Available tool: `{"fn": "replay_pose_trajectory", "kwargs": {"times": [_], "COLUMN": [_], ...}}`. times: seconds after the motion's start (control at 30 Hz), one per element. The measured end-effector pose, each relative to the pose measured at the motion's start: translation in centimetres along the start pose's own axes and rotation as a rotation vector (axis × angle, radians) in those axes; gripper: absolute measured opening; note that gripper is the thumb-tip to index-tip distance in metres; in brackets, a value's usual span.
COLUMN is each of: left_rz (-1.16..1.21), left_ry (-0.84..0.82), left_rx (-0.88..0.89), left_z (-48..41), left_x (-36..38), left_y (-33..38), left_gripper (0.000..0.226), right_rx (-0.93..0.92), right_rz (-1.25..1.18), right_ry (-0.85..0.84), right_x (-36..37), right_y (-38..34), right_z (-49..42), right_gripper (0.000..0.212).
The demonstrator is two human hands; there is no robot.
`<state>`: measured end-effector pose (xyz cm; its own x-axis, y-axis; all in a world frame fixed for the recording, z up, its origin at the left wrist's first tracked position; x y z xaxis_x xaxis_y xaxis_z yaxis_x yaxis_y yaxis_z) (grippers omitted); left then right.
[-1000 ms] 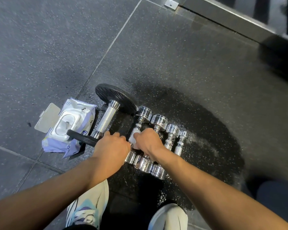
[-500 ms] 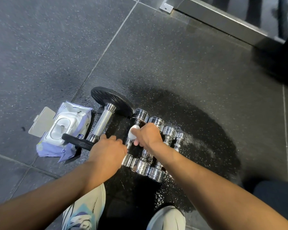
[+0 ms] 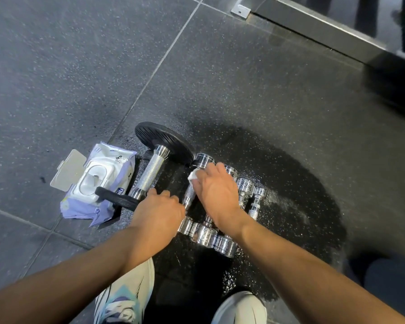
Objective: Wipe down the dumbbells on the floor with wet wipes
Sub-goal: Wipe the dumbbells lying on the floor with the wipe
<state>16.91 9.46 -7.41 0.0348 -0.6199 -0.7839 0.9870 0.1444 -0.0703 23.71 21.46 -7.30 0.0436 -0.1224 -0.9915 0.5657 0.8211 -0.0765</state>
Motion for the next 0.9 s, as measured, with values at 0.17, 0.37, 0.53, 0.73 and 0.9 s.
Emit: {"fn": "replay_pose_trajectory", "kwargs": {"times": [0.17,0.37,0.53,0.73,0.9], "left_rz": [0.000,-0.028,-0.020,-0.023,-0.024], "left_ry": [-0.021,-0.007,-0.024,-0.013,-0.015], "left_rx": [-0.002,0.001,-0.005,0.003,0.011], "left_z": [-0.1,0.2,0.3,0.4,0.5], "left_x": [0.0,-0.6,-0.6,-0.6,-0.7], "left_y": [0.0,0.3,0.2,0.1,0.1], "left_gripper": [0.039,0.039,0.039,0.041,0.041], "right_rx": [-0.225,-0.519,-0.335,-0.232,-0.341], "right_rz": [0.081,-0.117,0.003,0.052,-0.016], "right_ry": [0.100,-0.099,-0.112,-0.157,-0.228], "right_x": [1.9,2.4,2.3,1.1,2.6], "right_y": [0.2,-1.5,0.6,-0.7,-1.5], "right_z": [1.0,4.2,1.4,0.6,2.2], "right_gripper": [0.019,0.039,0.053,0.057,0.054]}}
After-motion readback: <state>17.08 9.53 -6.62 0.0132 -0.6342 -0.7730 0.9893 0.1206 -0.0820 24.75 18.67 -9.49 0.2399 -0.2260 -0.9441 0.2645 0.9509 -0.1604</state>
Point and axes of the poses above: each hand's wrist, its own z-axis away from the middle knuckle, its own x-axis out of the palm, y = z × x, the point moved 4 cm from there along -z, towards the middle knuckle, and after that the axes turned 3 degrees about z, right-handed, at the moved point
